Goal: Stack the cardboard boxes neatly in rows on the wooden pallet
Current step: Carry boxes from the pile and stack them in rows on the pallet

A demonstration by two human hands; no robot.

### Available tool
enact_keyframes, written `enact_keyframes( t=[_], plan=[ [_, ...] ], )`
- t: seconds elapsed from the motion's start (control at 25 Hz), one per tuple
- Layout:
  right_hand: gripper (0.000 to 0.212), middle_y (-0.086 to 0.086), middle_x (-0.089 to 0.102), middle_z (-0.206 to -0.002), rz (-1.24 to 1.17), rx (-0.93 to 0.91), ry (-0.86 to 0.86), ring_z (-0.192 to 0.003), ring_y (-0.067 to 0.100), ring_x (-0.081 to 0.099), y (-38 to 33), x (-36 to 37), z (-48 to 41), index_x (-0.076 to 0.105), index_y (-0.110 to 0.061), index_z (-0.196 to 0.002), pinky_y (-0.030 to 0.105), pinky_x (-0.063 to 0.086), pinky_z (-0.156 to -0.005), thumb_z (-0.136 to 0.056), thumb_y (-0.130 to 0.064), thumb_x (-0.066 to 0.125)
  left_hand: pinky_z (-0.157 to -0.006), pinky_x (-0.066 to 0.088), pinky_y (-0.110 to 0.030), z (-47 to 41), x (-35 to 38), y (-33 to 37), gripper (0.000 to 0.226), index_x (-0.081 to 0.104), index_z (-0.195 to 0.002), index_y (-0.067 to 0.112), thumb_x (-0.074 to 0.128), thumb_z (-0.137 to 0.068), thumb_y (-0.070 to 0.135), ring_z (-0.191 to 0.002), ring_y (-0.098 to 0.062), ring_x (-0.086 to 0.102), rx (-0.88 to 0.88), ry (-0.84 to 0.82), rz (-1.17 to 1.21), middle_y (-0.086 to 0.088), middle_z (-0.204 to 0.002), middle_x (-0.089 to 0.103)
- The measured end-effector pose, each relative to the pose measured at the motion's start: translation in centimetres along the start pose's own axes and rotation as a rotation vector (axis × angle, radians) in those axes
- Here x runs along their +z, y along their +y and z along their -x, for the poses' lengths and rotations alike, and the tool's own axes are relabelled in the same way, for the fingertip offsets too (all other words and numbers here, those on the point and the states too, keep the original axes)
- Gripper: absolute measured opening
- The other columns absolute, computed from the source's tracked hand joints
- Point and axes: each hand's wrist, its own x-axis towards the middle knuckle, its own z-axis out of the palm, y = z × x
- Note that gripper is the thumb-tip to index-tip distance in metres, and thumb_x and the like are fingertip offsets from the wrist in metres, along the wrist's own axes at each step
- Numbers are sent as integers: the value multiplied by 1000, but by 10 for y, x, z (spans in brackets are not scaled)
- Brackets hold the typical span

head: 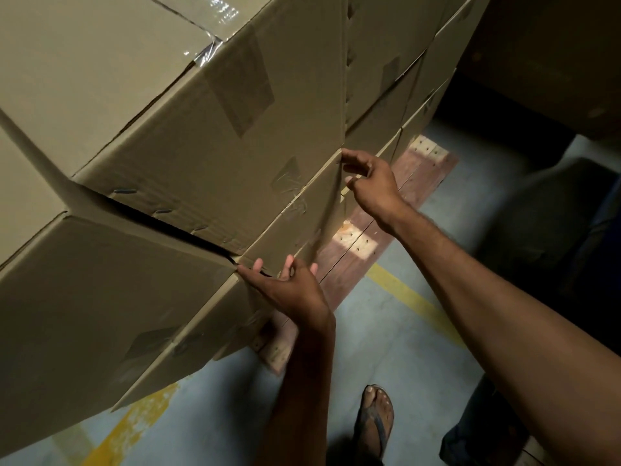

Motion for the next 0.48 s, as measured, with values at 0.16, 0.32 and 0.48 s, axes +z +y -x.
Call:
enact_keyframes(
  t=[0.16, 0.32, 0.48],
  plan=[
    [61, -22, 65, -109, -19, 16, -4, -103, -11, 59, -11, -4, 0, 66, -15, -133, 14, 53, -91, -89, 21, 47, -64, 62, -29, 2, -8, -3, 101, 15, -162, 32, 61, -88, -17, -119, -22, 61, -13, -76, 3, 8, -148, 35],
    [65, -25, 62, -108, -17, 27, 13, -103, -11, 58, -14, -5, 0, 65, -17, -135, 11, 52, -79, -87, 22, 45, -66, 61, -30, 1, -12, -12, 103, 14, -161, 34, 63, -86, -17, -122, -19, 57, 18, -164, -75, 10, -151, 35],
    [61, -24, 62, -111, -19, 9, 48, -102, -11, 57, -14, -2, 7, 63, -16, -137, 19, 54, -94, -90, 18, 49, -90, 61, -45, -3, -15, -8, 106, 13, -163, 30, 70, -83, -9, -114, -12, 62, 98, -95, -240, 5, -154, 31]
  ],
)
